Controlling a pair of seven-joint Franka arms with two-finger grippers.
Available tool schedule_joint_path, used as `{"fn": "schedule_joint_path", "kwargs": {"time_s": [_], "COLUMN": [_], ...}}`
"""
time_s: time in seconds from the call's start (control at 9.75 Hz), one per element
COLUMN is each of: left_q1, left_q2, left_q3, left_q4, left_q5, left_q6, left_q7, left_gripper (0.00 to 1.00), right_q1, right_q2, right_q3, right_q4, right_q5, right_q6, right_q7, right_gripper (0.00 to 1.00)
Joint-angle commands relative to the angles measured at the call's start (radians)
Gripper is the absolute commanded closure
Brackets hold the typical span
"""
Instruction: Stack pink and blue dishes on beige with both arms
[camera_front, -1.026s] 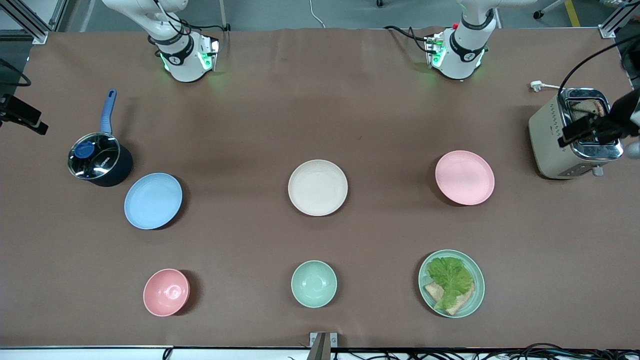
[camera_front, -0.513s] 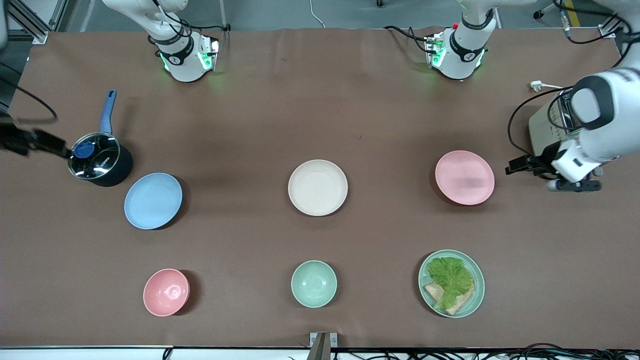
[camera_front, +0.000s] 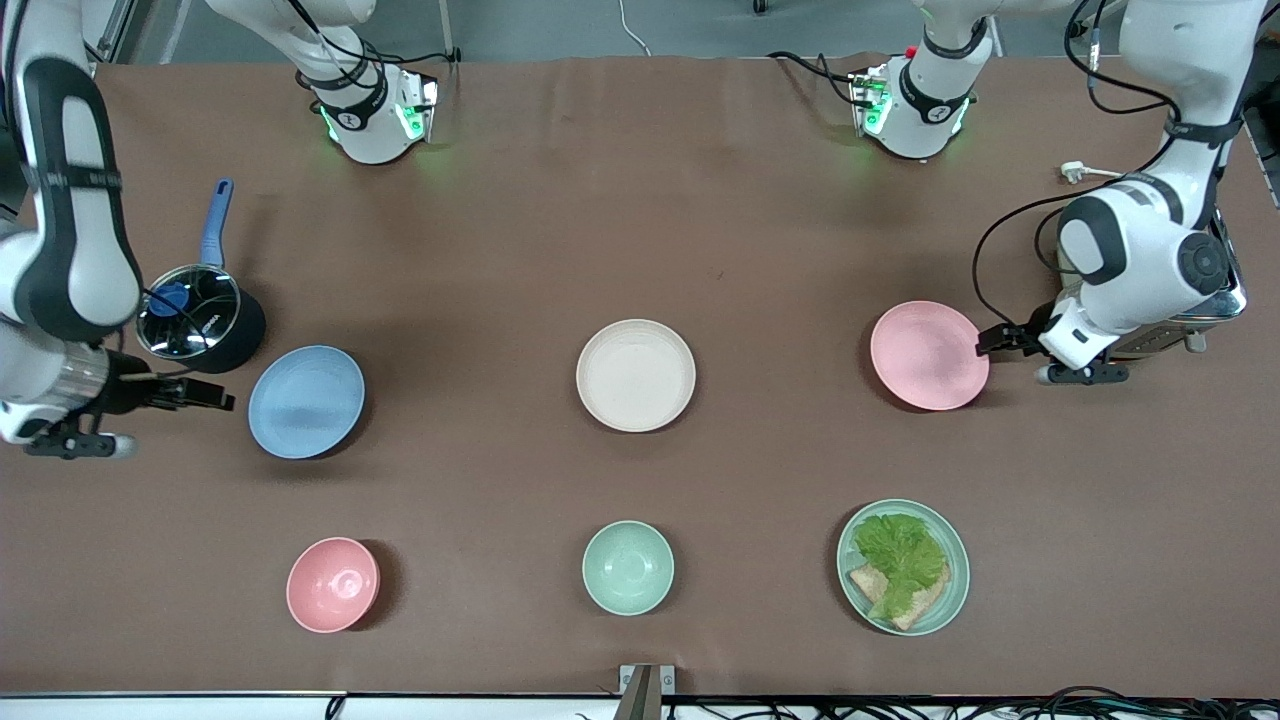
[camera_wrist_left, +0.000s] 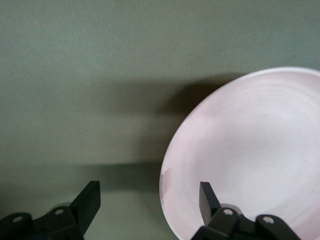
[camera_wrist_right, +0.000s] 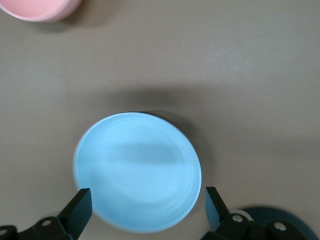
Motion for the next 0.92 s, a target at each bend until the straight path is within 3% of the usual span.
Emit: {"fn": "schedule_joint_path", "kwargs": {"time_s": [0.0,0.1,0.31,0.62,0.82], "left_q1": [-0.012,-0.013,-0.013,-0.013,-0.011], "left_q2": [0.052,0.057,0.068,0.017,-0.055], "left_q3": [-0.009,-0.011,-0.021,-0.043,-0.157], "left_q4": [0.001,0.004,0.007,0.015,0.033], "left_q5": [-0.069,-0.084,-0.120,-0.123,-0.123], "left_q6": [0.023,0.023,0.023,0.019,-0.003], "left_q7": [0.041,0.056,0.091,0.104,0.047], "left_gripper": [0.40,0.62,0.92,1.00,1.00], "right_q1": [-0.016,-0.016,-0.016,-0.015,-0.006], "right_q2": [0.053,0.080,0.103,0.122,0.119], "right_q3": [-0.020,-0.034,-0.063,-0.076,-0.076], "right_q4": [-0.057,-0.080,-0.103,-0.131,-0.171], "right_q5": [0.140,0.222,0.265,0.274,0.301], "right_q6": [0.085,0.092,0.120,0.135,0.134], "right_q7": [-0.181,-0.267,-0.347,-0.361,-0.360], "right_gripper": [0.00,0.01,0.11,0.21,0.40]}}
